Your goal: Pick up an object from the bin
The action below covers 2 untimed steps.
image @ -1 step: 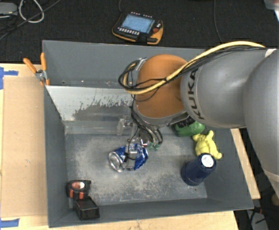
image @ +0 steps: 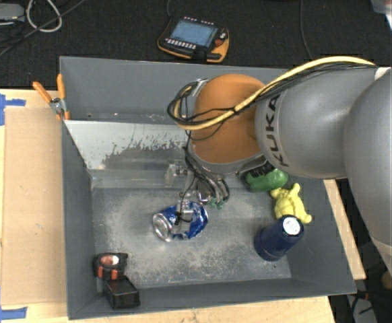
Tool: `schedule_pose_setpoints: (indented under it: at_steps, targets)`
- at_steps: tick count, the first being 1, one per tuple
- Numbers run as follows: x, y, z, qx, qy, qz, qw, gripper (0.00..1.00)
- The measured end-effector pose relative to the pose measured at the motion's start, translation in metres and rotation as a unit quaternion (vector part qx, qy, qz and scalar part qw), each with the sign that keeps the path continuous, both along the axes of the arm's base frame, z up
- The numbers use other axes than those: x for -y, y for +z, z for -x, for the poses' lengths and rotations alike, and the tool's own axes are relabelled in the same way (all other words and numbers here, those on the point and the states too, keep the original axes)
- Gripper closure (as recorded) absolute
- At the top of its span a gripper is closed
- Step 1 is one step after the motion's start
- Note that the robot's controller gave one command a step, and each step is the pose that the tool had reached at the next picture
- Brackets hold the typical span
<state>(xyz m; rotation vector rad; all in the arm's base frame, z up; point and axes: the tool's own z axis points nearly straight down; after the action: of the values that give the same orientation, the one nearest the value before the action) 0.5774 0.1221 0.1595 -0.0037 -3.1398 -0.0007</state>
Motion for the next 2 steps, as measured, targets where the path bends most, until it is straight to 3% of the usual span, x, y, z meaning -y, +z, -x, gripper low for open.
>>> schedule_pose_setpoints:
  at_steps: [1,2]
  targets:
    - [0.0395,-0.0227,-0.0148,-0.0022,0.038,0.0,0.9993,0.0]
    - [0.0369,-0.0175,-0.0162,0.0001,0.043,-0.001,0.9991,0.0]
